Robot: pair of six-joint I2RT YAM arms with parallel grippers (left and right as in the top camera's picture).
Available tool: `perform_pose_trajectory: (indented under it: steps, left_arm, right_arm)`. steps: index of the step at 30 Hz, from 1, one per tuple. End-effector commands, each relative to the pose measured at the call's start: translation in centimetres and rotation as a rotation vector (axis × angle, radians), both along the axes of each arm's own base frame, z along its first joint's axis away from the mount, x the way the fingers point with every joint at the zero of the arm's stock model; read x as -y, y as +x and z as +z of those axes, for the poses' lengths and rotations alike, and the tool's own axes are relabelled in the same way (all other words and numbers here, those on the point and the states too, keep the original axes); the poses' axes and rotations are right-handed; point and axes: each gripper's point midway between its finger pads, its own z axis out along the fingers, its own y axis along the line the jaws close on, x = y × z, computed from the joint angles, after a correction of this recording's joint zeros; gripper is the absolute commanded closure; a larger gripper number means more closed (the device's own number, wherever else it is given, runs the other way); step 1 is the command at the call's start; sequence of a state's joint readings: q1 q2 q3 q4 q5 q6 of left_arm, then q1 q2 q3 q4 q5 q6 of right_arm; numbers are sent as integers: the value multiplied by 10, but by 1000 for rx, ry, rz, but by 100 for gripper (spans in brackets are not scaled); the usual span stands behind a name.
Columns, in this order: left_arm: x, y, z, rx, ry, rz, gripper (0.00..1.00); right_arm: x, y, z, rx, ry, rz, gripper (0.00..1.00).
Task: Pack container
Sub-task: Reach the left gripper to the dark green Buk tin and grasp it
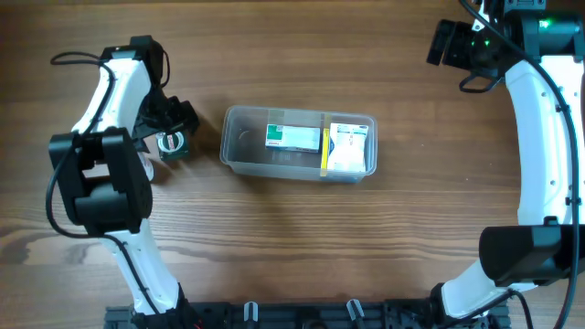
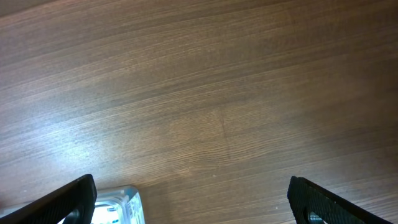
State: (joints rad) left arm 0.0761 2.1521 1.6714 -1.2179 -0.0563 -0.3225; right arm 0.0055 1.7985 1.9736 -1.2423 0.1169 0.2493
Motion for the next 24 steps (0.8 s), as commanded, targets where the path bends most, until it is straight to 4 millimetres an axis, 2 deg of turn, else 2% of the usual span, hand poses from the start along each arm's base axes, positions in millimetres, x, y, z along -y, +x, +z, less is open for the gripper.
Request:
perform_pose_trajectory:
  steps: [1,14,21,24]
  left_arm:
    - [-7,4,-8,-5,16,-26,0]
    - [-1,9,-19,15,-17,-22,1]
    - [0,-1,-36,0,-21,-32,2]
    - [4,-8,-41,-21,-45,-50,6]
  right_arm:
    - [3,1,4,12,-9,-19,0]
    - [3,1,4,12,-9,-19,0]
    - [3,1,4,11,-9,-19,0]
    - [3,1,4,12,-9,-19,0]
